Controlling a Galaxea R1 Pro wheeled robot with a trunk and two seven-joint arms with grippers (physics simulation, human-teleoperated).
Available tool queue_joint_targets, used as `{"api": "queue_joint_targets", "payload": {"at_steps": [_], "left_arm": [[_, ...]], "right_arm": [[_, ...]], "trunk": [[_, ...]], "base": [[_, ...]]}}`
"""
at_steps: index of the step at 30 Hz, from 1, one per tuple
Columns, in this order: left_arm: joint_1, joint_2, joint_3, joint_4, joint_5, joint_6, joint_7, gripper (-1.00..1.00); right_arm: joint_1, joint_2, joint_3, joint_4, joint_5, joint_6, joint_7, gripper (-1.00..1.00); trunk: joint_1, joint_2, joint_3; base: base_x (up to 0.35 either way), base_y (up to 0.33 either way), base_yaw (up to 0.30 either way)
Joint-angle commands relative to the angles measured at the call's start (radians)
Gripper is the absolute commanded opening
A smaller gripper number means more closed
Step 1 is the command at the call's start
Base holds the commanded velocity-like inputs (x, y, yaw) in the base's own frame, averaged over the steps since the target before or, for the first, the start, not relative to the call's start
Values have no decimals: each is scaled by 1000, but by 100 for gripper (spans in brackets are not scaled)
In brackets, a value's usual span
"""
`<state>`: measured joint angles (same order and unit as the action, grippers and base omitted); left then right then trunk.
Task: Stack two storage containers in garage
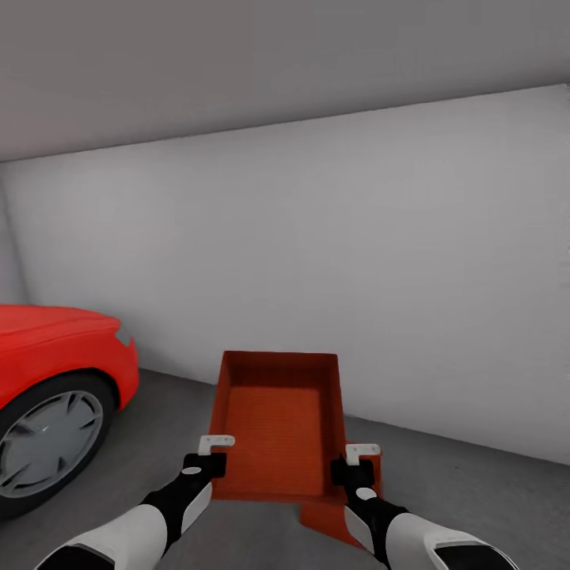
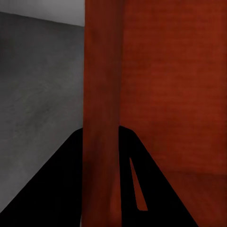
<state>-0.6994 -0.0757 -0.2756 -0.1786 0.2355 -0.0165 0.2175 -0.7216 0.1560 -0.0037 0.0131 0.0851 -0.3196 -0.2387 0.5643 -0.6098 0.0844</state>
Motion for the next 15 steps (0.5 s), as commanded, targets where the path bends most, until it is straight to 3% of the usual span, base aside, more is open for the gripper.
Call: {"api": "queue_joint_targets", "payload": {"at_steps": [1, 15], "left_arm": [[0, -1, 36, 2, 23, 0, 9, -100], [0, -1, 36, 2, 24, 0, 9, -100]], "right_arm": [[-1, 1, -38, -2, 19, -9, -5, -100], [-1, 1, -38, -2, 19, -9, -5, -100]], "trunk": [[1, 0, 0], [1, 0, 0]], "base": [[322, 137, -279], [322, 137, -279]]}}
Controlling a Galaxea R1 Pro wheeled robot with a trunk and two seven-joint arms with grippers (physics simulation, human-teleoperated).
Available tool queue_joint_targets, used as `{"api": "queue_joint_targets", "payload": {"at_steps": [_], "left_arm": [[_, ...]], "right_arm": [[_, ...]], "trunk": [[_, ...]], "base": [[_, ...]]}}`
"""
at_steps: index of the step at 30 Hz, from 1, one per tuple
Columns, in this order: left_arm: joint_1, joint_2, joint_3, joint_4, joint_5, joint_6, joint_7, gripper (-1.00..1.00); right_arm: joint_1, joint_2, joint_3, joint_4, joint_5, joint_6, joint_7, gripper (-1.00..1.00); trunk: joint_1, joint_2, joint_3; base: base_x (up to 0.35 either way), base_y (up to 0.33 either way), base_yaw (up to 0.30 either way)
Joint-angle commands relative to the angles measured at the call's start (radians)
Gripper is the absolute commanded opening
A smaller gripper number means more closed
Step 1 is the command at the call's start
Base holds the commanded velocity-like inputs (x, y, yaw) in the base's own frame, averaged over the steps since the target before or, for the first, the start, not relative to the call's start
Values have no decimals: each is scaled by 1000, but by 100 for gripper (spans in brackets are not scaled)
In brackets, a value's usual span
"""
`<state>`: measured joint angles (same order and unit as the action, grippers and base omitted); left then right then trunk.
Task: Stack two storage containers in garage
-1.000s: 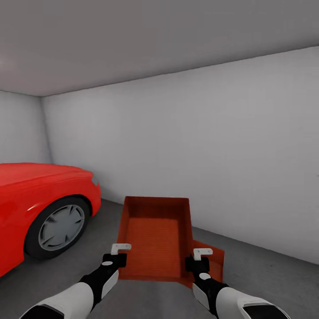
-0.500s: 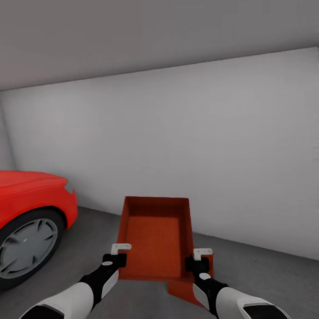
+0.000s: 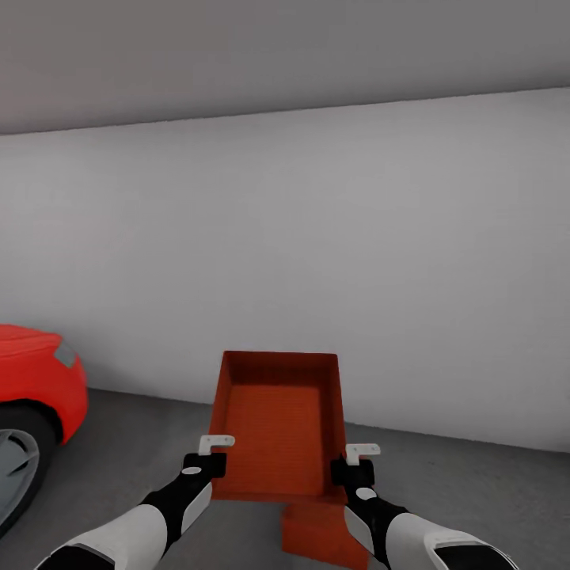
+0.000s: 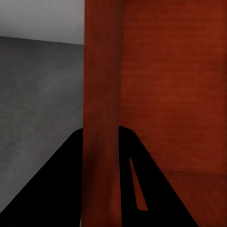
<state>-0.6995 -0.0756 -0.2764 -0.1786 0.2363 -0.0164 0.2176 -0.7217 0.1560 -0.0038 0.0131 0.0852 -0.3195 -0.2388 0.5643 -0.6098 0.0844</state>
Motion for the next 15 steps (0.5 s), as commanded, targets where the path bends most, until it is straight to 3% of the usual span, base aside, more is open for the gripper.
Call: {"api": "queue_joint_targets", "payload": {"at_steps": [1, 15], "left_arm": [[0, -1, 37, 2, 23, 0, 9, -100], [0, -1, 37, 2, 23, 0, 9, -100]], "right_arm": [[-1, 0, -38, -2, 19, -9, -5, -100], [-1, 0, -38, -2, 19, -9, -5, -100]], "trunk": [[1, 0, 0], [1, 0, 0]], "base": [[322, 137, -279], [322, 137, -279]]}}
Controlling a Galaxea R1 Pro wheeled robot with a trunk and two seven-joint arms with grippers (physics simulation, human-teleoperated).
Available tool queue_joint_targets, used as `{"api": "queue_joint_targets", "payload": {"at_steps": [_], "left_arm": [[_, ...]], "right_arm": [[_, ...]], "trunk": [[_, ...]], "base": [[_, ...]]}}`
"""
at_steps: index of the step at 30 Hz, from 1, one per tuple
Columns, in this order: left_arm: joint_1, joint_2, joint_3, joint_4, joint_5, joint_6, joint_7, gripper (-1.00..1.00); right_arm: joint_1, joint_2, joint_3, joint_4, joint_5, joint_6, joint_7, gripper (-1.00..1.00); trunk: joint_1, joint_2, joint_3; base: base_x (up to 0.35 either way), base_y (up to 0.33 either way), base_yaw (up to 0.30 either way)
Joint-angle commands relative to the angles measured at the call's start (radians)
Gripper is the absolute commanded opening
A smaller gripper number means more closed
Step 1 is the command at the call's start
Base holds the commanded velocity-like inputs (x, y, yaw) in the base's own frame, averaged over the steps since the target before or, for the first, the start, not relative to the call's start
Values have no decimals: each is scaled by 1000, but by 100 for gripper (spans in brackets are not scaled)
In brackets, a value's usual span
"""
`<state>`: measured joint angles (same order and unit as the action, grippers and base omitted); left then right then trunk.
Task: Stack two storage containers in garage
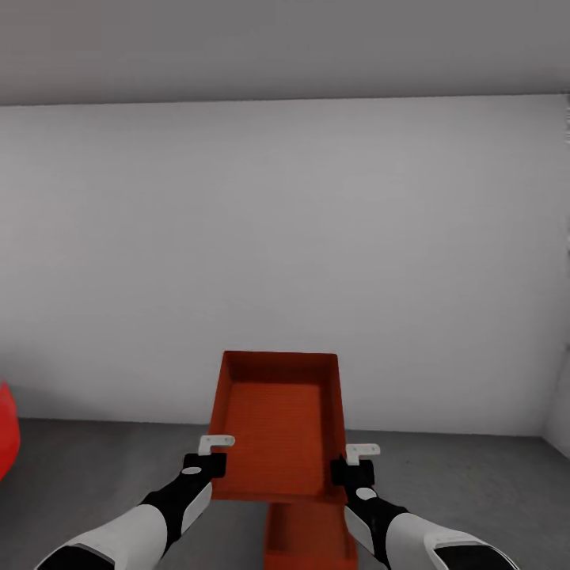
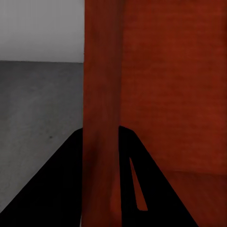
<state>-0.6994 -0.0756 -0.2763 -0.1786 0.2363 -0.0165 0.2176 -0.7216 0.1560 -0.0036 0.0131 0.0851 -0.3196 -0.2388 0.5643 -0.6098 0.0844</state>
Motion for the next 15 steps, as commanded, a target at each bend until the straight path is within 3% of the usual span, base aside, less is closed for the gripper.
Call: {"api": "queue_joint_targets", "payload": {"at_steps": [1, 15], "left_arm": [[0, -1, 37, 2, 23, 0, 9, -100], [0, -1, 37, 1, 23, 0, 9, -100]], "right_arm": [[-1, 0, -38, -2, 19, -9, -5, -100], [-1, 0, -38, -2, 19, -9, -5, -100]], "trunk": [[1, 0, 0], [1, 0, 0]], "base": [[322, 137, -279], [322, 137, -279]]}}
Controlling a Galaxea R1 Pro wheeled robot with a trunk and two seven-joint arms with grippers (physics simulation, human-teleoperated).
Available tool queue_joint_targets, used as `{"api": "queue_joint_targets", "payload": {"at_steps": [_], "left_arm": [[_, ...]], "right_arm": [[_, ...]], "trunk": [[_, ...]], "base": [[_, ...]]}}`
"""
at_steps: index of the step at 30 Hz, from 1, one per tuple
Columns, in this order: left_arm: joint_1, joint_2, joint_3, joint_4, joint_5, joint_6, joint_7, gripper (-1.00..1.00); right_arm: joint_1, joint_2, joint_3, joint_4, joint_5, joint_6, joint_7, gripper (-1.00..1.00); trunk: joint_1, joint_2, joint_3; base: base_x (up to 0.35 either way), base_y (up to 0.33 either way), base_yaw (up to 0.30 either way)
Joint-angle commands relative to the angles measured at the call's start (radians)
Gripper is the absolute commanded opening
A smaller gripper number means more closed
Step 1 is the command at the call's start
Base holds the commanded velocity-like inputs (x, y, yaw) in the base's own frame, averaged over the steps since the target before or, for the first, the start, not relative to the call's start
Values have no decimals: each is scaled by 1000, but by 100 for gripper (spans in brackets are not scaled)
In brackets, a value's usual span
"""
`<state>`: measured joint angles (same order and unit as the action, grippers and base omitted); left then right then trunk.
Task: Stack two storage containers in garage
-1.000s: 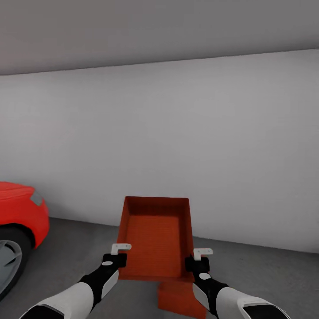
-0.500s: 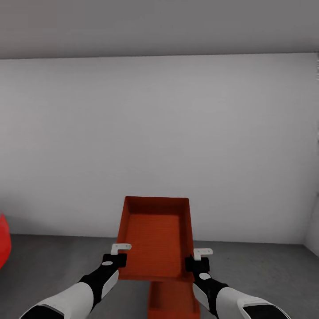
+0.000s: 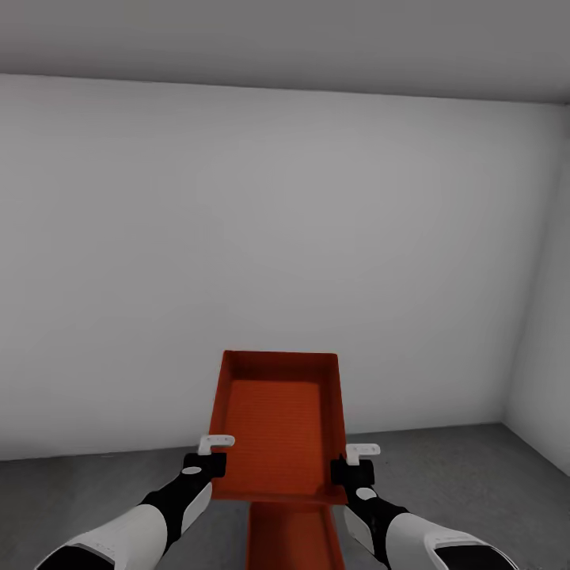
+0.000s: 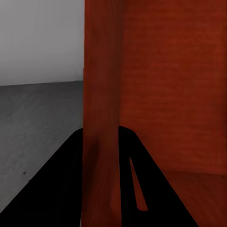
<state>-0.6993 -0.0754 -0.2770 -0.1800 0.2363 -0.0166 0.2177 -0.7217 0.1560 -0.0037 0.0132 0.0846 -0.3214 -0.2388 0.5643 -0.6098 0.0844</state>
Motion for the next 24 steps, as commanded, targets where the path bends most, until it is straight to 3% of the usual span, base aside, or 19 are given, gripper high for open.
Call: {"api": "queue_joint_targets", "payload": {"at_steps": [1, 6, 24], "left_arm": [[0, -1, 38, 2, 23, 0, 9, -100], [0, -1, 38, 2, 23, 0, 9, -100], [0, -1, 38, 1, 23, 0, 9, -100]], "right_arm": [[-1, 1, -38, -2, 20, -7, -5, -100], [-1, 1, -38, -2, 20, -7, -5, -100], [-1, 0, -38, -2, 20, -7, -5, -100]], "trunk": [[1, 0, 0], [1, 0, 0], [1, 0, 0]], "base": [[322, 131, -279], [210, 76, -144], [29, 2, -4]]}}
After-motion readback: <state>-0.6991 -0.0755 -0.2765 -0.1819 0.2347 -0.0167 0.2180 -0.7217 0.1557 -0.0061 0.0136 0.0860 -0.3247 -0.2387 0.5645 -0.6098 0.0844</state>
